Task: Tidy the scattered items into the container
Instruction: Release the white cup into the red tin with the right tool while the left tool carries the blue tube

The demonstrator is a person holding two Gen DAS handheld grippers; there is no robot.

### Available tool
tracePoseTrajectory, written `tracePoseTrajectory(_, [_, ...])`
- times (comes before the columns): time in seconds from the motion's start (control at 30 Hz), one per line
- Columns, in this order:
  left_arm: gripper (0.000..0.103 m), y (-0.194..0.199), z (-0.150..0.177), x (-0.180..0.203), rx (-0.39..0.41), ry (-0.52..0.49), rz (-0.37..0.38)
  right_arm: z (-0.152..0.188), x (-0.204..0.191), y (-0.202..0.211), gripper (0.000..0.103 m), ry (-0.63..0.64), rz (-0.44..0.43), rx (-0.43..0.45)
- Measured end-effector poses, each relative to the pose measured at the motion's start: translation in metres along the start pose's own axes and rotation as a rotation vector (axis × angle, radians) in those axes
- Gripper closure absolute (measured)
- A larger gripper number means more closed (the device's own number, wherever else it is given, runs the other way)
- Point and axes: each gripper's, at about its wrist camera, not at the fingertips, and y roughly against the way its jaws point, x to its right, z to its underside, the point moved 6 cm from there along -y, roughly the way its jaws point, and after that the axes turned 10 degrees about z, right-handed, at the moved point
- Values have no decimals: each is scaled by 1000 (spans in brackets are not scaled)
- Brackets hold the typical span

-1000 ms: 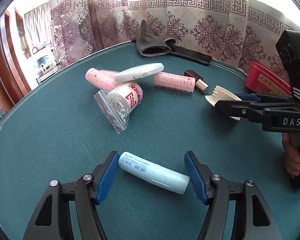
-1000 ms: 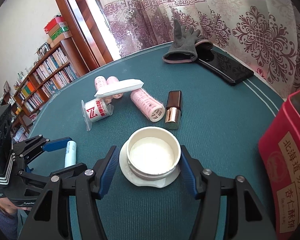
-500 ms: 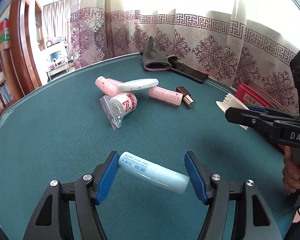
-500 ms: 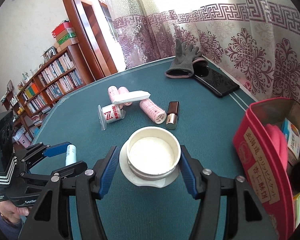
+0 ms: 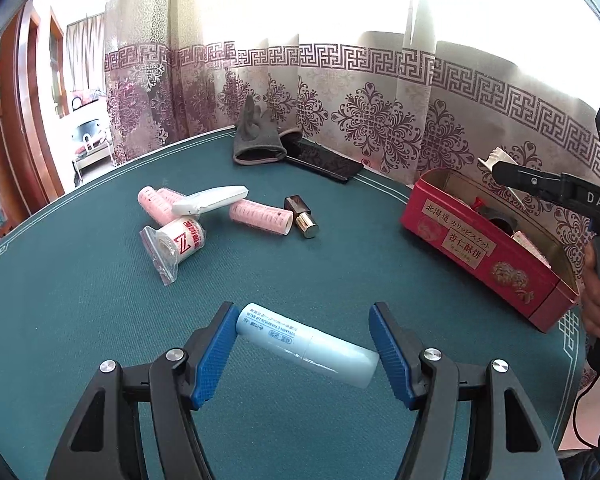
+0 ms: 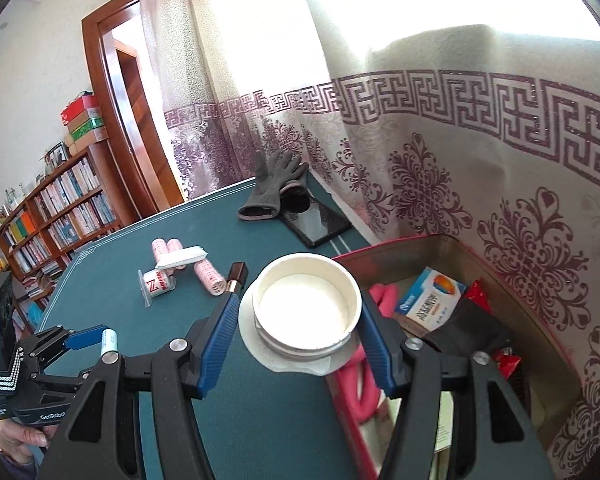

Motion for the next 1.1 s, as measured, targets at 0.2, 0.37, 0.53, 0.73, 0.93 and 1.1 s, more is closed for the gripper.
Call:
tracePoseTrajectory(0.2, [34, -4, 2, 16, -12, -14, 16, -18, 44, -17, 39, -37, 83, -43])
tracePoseTrajectory(0.37, [34, -8, 5, 22, -27, -21, 18, -29, 57, -40, 38, -11, 136, -68])
tracePoseTrajectory(0.53, [34, -10, 4, 24, -32, -23, 21, -25, 61, -41, 36, -32, 123, -79])
tracePoseTrajectory(0.73, [34, -15, 2, 32, -40, -34, 38, -14, 63, -28, 32, -23, 136, -60])
tracePoseTrajectory(0.93, [34, -18, -6, 43, -32, -49, 59, -5, 62, -8, 32, 0, 164, -22])
tracePoseTrajectory(1.1, [34, -20, -18, 55, -18, -66, 79, 5, 59, 13, 29, 39, 190, 24])
